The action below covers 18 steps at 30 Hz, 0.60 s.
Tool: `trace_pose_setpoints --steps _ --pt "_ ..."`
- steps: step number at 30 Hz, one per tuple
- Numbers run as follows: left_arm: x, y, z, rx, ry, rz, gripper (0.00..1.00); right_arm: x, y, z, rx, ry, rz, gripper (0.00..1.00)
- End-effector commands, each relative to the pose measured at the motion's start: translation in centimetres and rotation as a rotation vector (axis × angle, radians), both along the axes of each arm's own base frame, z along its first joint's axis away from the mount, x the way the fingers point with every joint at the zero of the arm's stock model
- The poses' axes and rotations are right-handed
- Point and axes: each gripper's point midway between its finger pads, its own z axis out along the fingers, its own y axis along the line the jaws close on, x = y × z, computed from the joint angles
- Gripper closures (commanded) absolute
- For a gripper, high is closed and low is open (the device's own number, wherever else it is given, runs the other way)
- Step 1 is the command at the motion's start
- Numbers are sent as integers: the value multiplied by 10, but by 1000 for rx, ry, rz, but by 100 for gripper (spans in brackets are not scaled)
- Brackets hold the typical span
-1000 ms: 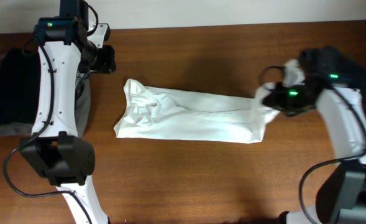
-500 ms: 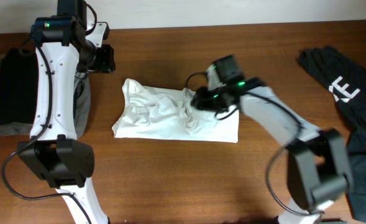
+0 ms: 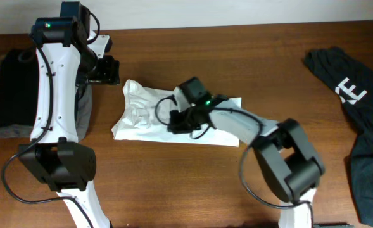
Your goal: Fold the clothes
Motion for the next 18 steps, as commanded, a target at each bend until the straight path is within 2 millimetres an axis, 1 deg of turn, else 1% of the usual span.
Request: trace_pose_setpoints --steps 1,2,3,4,5,6,7,8,9,10,11,12,13,15,16,18 --pt "-11 3 -6 0 30 -2 28 37 -76 90 -10 -145 -128 88" --pt "-14 -1 -18 -23 60 -5 28 39 -111 86 -82 -109 -208 88" --pt "-15 -9 -37 -68 87 -10 28 34 -161 71 -197 -22 -301 92" --pt "-12 -11 -54 -78 90 -11 28 29 -194 51 -261 47 -332 93" --pt "-7 -11 -68 -79 79 -11 25 26 -204 37 -289 81 -341 93" --pt "-3 -11 -82 -79 69 -10 24 18 -214 12 -339 138 -349 93" --pt "-3 -12 -91 -88 75 4 21 8 -217 -11 -372 199 -340 95" --pt "-6 -18 -100 -121 87 0 20 2 -218 -31 -390 256 -330 96" --pt "-12 -20 -110 -133 109 -1 20 0 -218 -51 -402 293 -324 96" --pt "-18 -19 -120 -133 134 1 20 -3 -223 -66 -437 333 -354 96" --pt "-22 -19 -129 -132 145 2 20 -5 -249 -79 -562 367 -459 96" --pt "-23 -19 -132 -133 146 2 20 -7 -261 -82 -609 385 -515 96" --pt "-23 -19 -137 -133 146 2 20 -9 -270 -82 -616 410 -551 96" --pt "-23 -20 -143 -133 139 0 18 -18 -294 -73 -617 470 -611 96" --pt "-17 -24 -147 -159 111 -4 18 -19 -302 -68 -604 468 -595 96" --pt "-7 -41 -155 -251 57 -36 16 -21 -304 -66 -605 451 -544 96"
